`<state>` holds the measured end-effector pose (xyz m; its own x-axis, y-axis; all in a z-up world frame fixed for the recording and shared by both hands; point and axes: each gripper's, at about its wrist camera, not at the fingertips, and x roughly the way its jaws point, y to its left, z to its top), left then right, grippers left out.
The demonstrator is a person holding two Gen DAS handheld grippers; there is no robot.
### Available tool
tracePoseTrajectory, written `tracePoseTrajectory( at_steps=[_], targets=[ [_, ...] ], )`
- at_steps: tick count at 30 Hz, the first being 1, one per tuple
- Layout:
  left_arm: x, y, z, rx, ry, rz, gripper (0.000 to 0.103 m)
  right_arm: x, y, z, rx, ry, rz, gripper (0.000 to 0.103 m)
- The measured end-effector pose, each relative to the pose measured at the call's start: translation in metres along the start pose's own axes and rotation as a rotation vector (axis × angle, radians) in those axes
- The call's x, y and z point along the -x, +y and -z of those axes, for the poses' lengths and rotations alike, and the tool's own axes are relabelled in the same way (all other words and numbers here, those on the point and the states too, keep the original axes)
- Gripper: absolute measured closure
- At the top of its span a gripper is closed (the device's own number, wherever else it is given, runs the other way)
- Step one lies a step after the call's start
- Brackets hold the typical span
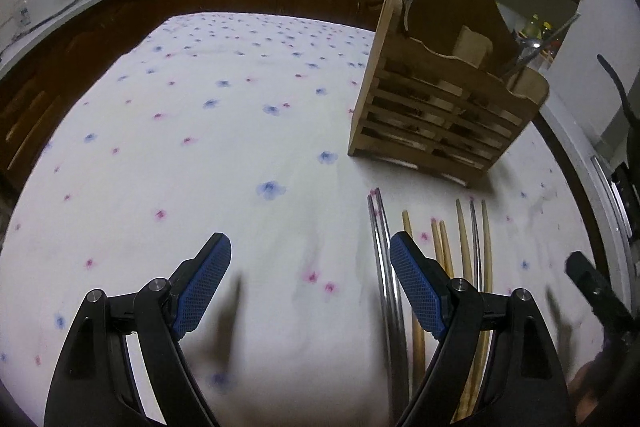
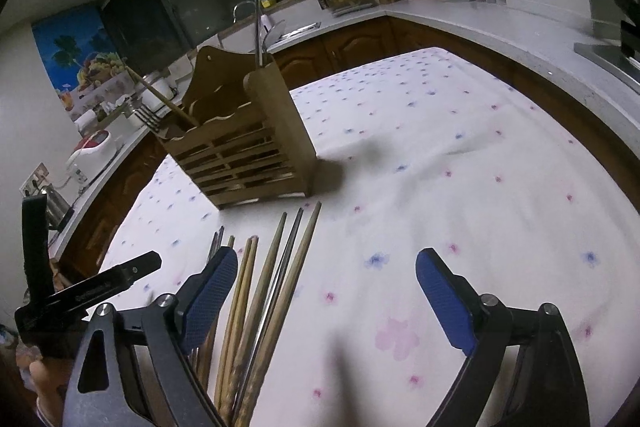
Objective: Organize utensils
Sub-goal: 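Move both open grippers back over the remaining chopsticks, then grasp a metal chopstick with the left gripper while the right grasps a wooden one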
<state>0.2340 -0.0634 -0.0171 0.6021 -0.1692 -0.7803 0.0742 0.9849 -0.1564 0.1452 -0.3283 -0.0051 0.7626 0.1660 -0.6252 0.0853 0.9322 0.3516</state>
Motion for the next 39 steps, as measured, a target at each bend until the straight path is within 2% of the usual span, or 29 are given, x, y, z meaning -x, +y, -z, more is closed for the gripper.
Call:
tracePoseTrajectory(
  at_steps=[4,7,9,11,14,19,24,28,32,35,39],
  targets=[
    [-0.013,-0.005,-0.010,-0.006,0.023,0.016,0.026,-0.021,0.004,-0.007,0.011,0.046,0.002,0.043],
    [-0.022,-0.013,-0.013,-0.027,0.032,0.016,0.031,-0.039,0.007,-0.012,0.016,0.080,-0.005,0.057],
    [-0.031,-0.019,-0.014,-0.052,0.048,0.010,0.037,-0.047,0.008,-0.013,0.018,0.097,-0.005,0.062],
    [-0.040,-0.024,-0.015,-0.073,0.075,0.011,0.048,-0.056,0.010,-0.013,0.027,0.115,0.000,0.063],
    [-0.053,-0.030,-0.011,-0.101,0.115,0.006,0.056,-0.068,0.012,-0.014,0.041,0.141,0.006,0.069],
    [-0.055,-0.040,-0.008,-0.157,0.100,-0.026,0.057,-0.086,0.012,-0.010,0.057,0.181,0.025,0.074],
    [-0.055,-0.047,-0.004,-0.212,0.090,-0.042,0.058,-0.092,0.020,-0.010,0.121,0.174,0.060,0.076],
    [-0.049,-0.044,-0.001,-0.231,0.088,-0.025,0.078,-0.094,0.027,-0.008,0.193,0.181,0.086,0.080],
    [-0.047,-0.049,0.002,-0.237,0.087,-0.019,0.093,-0.097,0.035,-0.006,0.242,0.183,0.116,0.080],
    [-0.046,-0.051,0.003,-0.235,0.090,-0.019,0.095,-0.101,0.044,-0.005,0.285,0.182,0.142,0.082],
    [-0.040,-0.037,0.001,-0.164,0.110,0.039,0.099,-0.098,0.037,-0.007,0.240,0.198,0.099,0.095]
  ],
)
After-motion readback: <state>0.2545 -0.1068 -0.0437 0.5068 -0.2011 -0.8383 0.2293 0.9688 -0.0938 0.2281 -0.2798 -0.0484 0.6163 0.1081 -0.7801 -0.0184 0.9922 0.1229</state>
